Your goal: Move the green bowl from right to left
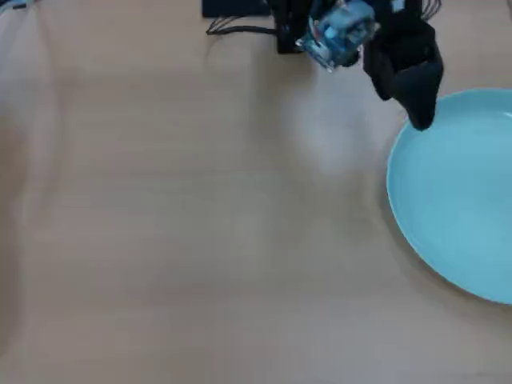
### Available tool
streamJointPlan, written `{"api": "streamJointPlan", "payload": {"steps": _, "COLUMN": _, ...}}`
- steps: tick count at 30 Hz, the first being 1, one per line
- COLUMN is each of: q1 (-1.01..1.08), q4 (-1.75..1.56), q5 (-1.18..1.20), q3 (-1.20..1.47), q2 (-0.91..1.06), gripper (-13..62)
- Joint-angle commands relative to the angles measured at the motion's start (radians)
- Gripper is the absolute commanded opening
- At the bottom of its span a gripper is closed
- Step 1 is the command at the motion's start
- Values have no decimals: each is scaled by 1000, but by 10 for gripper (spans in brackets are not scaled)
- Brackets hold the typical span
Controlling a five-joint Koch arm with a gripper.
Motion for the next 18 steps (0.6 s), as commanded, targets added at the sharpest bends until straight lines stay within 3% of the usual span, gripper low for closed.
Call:
{"api": "streamJointPlan", "payload": {"steps": 1, "q1": 74, "q4": 12, "q5": -71, "q3": -97, "q2": 63, "gripper": 434}}
{"api": "streamJointPlan", "payload": {"steps": 10, "q1": 247, "q4": 18, "q5": -255, "q3": 15, "q2": 235, "gripper": 434}}
{"api": "streamJointPlan", "payload": {"steps": 18, "q1": 316, "q4": -354, "q5": -259, "q3": 471, "q2": 502, "gripper": 434}}
